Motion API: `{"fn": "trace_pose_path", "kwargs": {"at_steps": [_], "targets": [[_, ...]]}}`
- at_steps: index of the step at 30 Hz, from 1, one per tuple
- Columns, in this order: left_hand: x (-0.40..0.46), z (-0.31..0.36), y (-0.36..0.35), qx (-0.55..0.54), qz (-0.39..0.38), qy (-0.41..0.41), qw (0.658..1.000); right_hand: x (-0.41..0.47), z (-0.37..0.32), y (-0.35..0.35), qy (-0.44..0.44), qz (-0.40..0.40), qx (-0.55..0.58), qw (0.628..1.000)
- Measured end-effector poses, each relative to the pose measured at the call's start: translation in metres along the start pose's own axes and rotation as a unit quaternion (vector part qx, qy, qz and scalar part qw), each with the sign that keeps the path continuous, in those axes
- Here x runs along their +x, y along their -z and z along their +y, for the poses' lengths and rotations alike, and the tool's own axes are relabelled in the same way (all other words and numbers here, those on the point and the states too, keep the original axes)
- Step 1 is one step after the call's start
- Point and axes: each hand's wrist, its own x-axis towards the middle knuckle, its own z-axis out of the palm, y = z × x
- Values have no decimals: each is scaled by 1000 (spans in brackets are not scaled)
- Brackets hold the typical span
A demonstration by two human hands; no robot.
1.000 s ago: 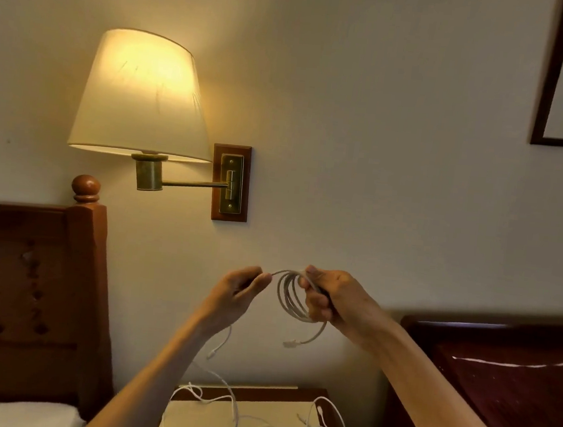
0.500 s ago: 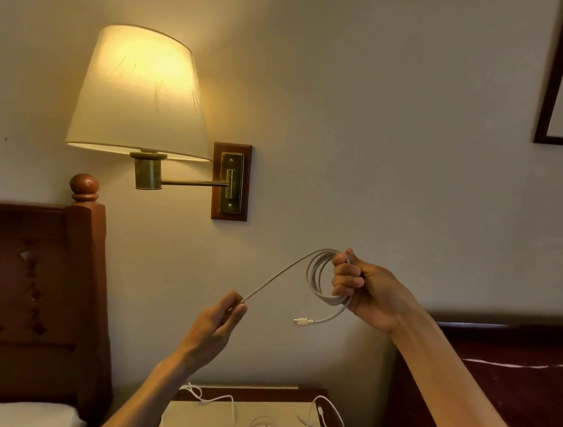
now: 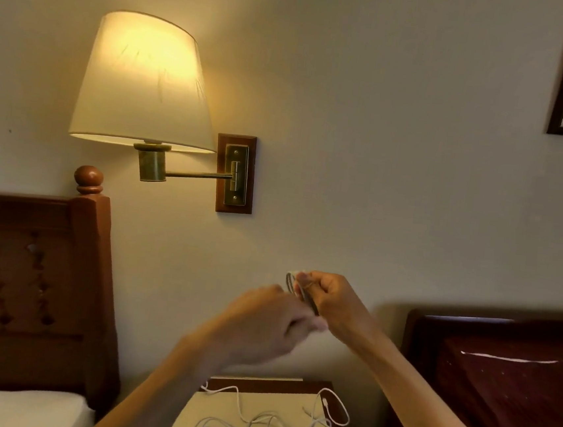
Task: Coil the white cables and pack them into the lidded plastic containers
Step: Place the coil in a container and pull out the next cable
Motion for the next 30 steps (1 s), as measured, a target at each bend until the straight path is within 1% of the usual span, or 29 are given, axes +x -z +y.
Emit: {"fn": "trace_pose_path", "kwargs": {"at_steps": [2, 3, 5, 7, 9, 13, 15, 17, 19, 20, 22, 23, 25, 27, 29, 30], "targets": [[0, -10, 13, 4, 84, -27, 996, -3, 2, 3, 3, -33, 9, 999], [0, -18, 16, -4, 102, -43, 994, -4, 1, 6, 2, -39, 3, 999], [-1, -33, 20, -4, 96, -65, 993, -6, -2, 11, -9, -48, -18, 999], [-3, -47, 21, 25, 76, -69, 994, -5, -4, 13, -26, -68, -26, 997], [-4, -57, 20, 57, 96, -64, 992, -3, -8, 12, -47, -77, -27, 996], [-2, -68, 8, 128, 227, -65, 963, 2, -16, 7, -73, -74, -26, 994], [0, -70, 1, 124, 273, -56, 952, 4, -21, 4, -79, -92, -22, 992], [2, -70, -3, 88, 298, -48, 949, 6, -25, 3, -92, -114, 14, 989], [3, -70, -7, 25, 320, -26, 947, 7, -29, 4, -108, -133, 67, 983], [4, -71, -8, -25, 328, -6, 944, 8, -30, 5, -114, -140, 91, 979], [6, -69, -9, -156, 321, 49, 933, 9, -32, 5, -123, -147, 126, 973], [8, -66, -8, -229, 309, 79, 920, 10, -32, 5, -125, -144, 136, 972], [9, -62, -6, -368, 269, 147, 878, 13, -32, 6, -132, -129, 144, 972], [6, -59, -3, -492, 200, 199, 823, 14, -33, 6, -139, -116, 146, 973], [1, -58, -1, -605, 117, 217, 757, 13, -35, 6, -141, -109, 137, 974], [-1, -58, -1, -638, 85, 217, 734, 12, -36, 6, -141, -100, 130, 976]]}}
